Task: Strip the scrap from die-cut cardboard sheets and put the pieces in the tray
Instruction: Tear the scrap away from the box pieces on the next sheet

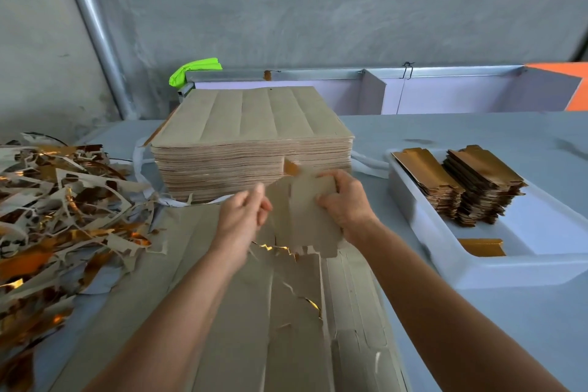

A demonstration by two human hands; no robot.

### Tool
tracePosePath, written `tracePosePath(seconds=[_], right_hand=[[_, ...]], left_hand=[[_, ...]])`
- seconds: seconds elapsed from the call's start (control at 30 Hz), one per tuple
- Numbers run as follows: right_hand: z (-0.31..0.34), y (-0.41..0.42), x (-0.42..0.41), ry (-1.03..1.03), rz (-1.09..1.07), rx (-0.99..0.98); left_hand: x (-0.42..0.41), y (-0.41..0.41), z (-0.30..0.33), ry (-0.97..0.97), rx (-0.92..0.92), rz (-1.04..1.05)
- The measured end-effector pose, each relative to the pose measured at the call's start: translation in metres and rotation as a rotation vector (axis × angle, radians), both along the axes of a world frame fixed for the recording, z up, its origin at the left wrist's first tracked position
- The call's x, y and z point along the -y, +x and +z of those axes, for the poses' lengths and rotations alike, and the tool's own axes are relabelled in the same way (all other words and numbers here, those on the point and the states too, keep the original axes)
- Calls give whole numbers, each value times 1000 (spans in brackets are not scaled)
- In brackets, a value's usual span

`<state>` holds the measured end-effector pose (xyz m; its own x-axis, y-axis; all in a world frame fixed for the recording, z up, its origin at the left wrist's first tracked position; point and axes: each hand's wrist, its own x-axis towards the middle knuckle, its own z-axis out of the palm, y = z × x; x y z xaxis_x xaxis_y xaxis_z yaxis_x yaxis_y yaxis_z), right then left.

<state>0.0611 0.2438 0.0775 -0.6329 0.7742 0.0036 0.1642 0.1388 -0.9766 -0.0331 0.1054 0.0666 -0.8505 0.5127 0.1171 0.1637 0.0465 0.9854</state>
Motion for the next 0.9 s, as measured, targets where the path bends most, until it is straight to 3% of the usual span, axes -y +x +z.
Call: tracePosePath(seconds=[0.1,0.27,0.4,0.6,0.8,0.9], right_hand=[[-6,12,-16,-210,-176,-14],[-13,26,-28,-275,-300,-34],[-7,26,-27,193,-284,174],[9,-17,21,733,56,448],[10,-55,40,714,162,517],[2,-55,26,631,92,472]], left_hand=[[14,-7,2,206,272,83],[23,-7,6,164,170,135],[25,-4,8,173,110,50],[16,5,2,128,6,0],[23,-3,-7,66,-108,-17],[32,-9,-4,162,4,43]])
